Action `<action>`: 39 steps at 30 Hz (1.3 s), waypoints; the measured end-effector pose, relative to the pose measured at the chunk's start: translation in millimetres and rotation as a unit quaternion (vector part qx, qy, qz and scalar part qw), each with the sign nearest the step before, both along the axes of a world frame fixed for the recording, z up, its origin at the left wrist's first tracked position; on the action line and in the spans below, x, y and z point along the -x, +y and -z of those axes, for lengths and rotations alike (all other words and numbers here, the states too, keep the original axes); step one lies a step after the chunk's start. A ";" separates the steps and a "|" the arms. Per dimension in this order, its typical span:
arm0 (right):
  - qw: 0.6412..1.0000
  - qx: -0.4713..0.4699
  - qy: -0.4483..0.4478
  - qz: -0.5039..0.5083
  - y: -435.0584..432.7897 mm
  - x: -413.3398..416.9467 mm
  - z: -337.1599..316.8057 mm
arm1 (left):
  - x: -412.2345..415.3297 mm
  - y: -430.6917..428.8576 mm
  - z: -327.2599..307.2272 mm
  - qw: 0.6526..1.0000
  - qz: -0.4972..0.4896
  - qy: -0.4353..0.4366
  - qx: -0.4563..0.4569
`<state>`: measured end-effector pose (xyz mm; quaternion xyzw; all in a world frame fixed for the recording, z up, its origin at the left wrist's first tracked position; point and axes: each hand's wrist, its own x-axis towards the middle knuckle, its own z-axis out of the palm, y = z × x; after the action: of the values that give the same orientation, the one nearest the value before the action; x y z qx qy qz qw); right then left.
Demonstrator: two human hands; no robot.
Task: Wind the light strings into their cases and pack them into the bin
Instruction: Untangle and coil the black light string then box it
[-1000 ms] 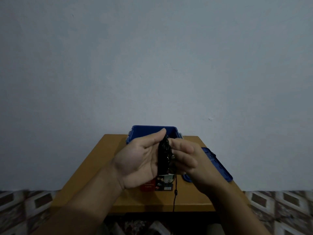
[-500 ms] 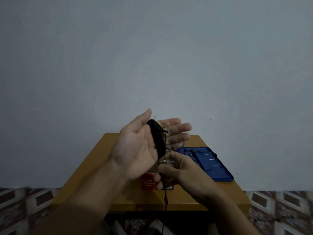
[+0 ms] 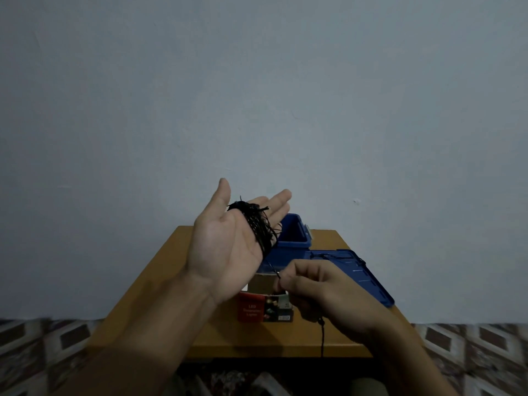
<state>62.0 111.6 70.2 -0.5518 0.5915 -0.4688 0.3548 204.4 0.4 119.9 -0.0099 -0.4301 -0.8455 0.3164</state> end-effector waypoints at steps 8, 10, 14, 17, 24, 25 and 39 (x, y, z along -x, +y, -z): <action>0.999 -0.001 0.045 -0.012 3.3 -6.9 -2.1 | 9.7 9.4 1.8 0.996 -0.086 0.002 0.009; 0.999 -0.002 0.048 -0.016 3.9 -8.9 -1.6 | 10.8 9.1 3.0 0.995 -0.095 -0.005 0.010; 0.996 -0.001 0.092 -0.017 1.7 -14.9 -0.7 | 14.1 4.8 6.5 0.997 -0.082 -0.008 -0.007; 0.994 0.002 0.106 -0.017 0.8 -16.8 -1.2 | 14.5 3.7 9.1 0.995 -0.096 -0.015 0.008; 0.996 0.030 0.077 0.025 3.8 -13.7 -11.4 | 13.6 -0.4 11.9 0.988 -0.148 -0.039 0.018; 0.996 0.038 0.079 0.032 3.9 -13.4 -12.3 | 13.2 -0.4 12.1 0.987 -0.153 -0.034 0.017; 0.993 0.109 0.032 0.039 6.0 -14.3 -34.9 | 2.9 -3.5 17.4 0.955 -0.160 -0.220 0.119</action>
<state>76.3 117.6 105.2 -0.5785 0.5688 -0.5261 0.2549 201.5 -3.2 102.4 0.2076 -0.5822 -0.7078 0.3421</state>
